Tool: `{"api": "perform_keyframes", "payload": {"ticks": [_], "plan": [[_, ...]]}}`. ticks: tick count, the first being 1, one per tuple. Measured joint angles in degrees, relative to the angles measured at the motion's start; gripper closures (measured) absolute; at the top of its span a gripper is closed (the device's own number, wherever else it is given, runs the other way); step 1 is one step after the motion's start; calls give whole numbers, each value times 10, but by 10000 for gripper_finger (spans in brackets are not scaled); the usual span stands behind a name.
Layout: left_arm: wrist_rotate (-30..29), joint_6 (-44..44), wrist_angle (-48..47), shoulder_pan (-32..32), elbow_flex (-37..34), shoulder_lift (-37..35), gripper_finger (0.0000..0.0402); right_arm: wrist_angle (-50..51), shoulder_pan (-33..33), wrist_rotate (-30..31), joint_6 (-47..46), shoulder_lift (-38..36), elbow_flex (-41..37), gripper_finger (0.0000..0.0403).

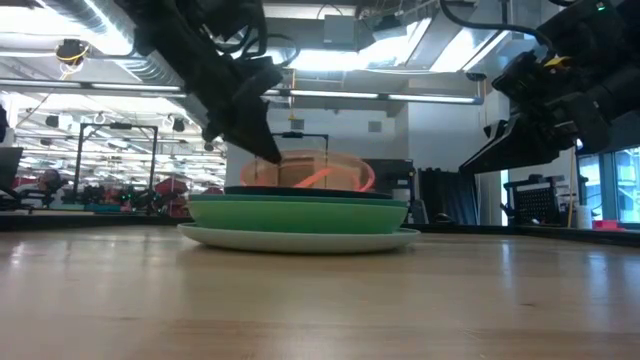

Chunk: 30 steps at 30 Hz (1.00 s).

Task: Stack plastic plates
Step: Stack the light orange plate on the light pink plate, then return to Home Position

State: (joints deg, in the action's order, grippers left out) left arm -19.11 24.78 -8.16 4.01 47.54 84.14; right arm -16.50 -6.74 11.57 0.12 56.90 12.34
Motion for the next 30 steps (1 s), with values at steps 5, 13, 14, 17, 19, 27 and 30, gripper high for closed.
{"api": "perform_keyframes", "payload": {"ticks": [5, 13, 14, 17, 19, 27, 30], "plan": [[-1, 1, 2, 0, -6, 0, 401, -1, 0, 0, 0, 0, 0, 336], [3, 1, 4, 0, -6, 0, 352, 0, 0, 0, 0, 0, 0, 336], [3, 1, 4, 0, -6, 0, 343, 0, 0, 0, 0, 0, 0, 336], [4, -5, 0, 0, -6, -3, 321, 0, 0, 0, 0, 0, 0, 336], [4, -16, -4, 0, -6, -12, 313, 0, 0, 0, -2, 0, 0, 336], [9, -107, -16, -4, -6, -69, 310, -4, 0, 3, -10, 0, 0, 336], [29, -157, -26, 4, -6, -90, 321, -15, 0, 17, -8, -5, 0, 336]]}}
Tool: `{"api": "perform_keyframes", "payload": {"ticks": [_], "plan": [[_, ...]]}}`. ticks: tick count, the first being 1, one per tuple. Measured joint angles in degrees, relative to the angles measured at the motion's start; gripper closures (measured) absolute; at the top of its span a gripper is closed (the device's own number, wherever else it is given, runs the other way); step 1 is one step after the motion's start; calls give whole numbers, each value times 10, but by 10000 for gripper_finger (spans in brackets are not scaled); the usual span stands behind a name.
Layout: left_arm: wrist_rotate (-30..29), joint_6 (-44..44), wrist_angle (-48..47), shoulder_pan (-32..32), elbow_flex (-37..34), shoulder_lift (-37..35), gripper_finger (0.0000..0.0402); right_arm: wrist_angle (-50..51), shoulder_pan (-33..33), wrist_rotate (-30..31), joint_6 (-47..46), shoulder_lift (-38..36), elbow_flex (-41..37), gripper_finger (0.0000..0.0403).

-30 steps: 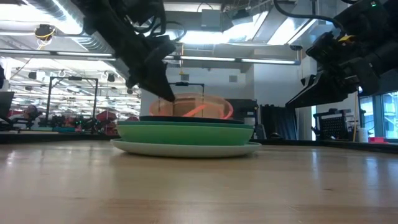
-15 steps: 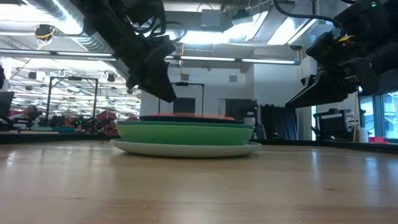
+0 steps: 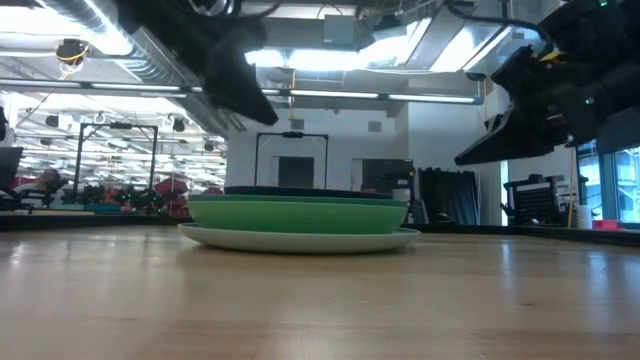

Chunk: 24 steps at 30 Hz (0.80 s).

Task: Stack plastic plates
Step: Return to Home Position

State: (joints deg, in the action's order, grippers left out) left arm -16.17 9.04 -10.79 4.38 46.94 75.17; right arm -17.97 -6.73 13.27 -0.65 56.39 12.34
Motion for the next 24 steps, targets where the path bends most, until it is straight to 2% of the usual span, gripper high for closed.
{"api": "perform_keyframes", "payload": {"ticks": [5, 8, 11, 15, 18, 24], "plan": [[23, -49, 8, 10, 0, -29, 358, 0, 1, 13, 24, -36, 0, 336], [24, -73, 34, 13, -13, -48, 386, -1, 19, -3, 27, -69, 0, 336], [52, -88, 100, 22, -59, -68, 398, 3, 56, -50, 37, -106, 0, 344], [90, -105, 187, 34, -132, -114, 400, 12, 121, -126, 40, -143, 0, 381], [90, -109, 237, 36, -185, -163, 400, 29, 169, -172, 39, -166, 0, 399], [82, -101, 279, 36, -282, -281, 401, 20, 235, -221, 39, -204, -13, 397]]}}
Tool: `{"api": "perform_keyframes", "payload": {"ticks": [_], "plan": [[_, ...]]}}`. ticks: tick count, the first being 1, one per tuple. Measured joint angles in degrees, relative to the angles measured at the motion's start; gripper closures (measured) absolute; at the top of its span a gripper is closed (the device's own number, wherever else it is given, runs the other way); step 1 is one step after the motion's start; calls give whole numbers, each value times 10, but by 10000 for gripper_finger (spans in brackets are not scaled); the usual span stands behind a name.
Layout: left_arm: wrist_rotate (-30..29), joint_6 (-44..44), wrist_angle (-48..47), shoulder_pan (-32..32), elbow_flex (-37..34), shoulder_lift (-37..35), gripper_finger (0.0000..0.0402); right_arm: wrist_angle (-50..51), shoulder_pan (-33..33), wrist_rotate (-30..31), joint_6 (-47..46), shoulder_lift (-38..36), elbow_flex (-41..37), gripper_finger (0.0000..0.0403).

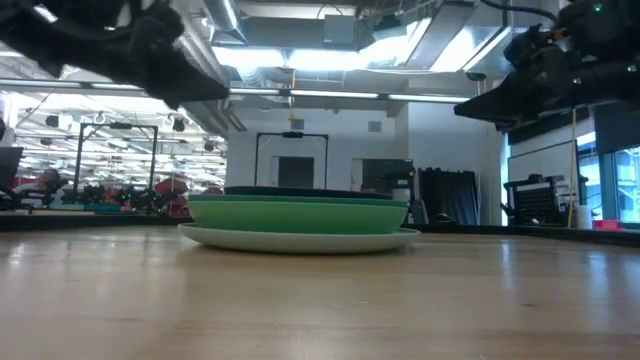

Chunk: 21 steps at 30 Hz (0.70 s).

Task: Stack plastic plates
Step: Return to Home Position

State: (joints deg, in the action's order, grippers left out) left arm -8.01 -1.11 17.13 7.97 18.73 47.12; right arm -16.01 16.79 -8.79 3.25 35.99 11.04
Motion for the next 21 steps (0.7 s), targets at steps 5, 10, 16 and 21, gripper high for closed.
{"api": "perform_keyframes", "payload": {"ticks": [5, 10, 16, 21], "plan": [[-2, 15, 7, -1, -57, -100, 401, -48, 33, -28, -18, -23, -39, 398], [-7, 20, 7, -1, -102, -192, 401, -74, 39, -28, -28, -54, -79, 402], [-9, 23, 3, -1, -152, -284, 401, -78, 39, -28, -33, -110, -106, 401], [-30, 39, -3, -1, -178, -338, 401, -52, 39, -28, -59, -154, -106, 401]]}}
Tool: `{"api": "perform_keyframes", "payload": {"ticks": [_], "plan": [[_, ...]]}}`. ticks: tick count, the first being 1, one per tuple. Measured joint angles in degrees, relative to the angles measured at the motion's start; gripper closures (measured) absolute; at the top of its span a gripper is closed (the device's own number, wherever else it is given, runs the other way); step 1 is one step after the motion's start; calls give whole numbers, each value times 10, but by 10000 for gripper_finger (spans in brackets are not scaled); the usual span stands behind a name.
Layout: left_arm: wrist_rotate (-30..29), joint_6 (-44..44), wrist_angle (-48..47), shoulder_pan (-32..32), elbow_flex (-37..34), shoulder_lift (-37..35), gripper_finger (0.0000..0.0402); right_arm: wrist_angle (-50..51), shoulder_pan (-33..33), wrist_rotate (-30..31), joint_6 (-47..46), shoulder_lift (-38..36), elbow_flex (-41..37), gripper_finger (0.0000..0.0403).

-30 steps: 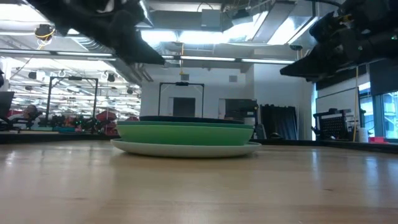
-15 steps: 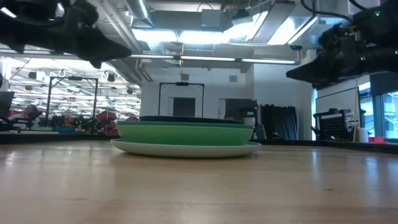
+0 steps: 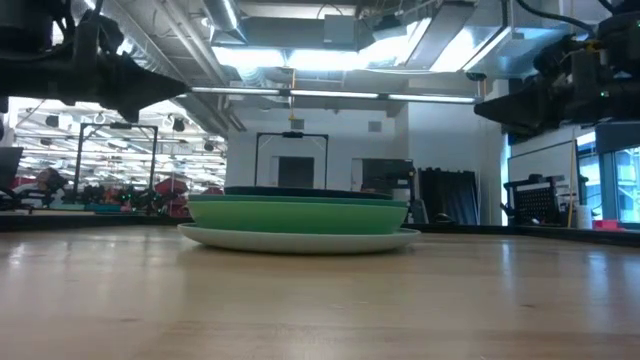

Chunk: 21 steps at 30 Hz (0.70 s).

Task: Stack plastic plates
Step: Return to Home Position

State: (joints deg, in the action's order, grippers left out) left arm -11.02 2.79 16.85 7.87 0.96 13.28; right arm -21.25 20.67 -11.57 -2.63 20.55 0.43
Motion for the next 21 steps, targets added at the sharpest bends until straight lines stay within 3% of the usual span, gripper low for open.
{"api": "perform_keyframes", "payload": {"ticks": [16, 21], "plan": [[0, 17, -123, -1, -5, -123, 401, 190, 0, 46, -38, -206, 0, 401], [-1, 13, -144, -1, -5, -132, 401, 188, 0, 15, -47, -204, 1, 401]]}}
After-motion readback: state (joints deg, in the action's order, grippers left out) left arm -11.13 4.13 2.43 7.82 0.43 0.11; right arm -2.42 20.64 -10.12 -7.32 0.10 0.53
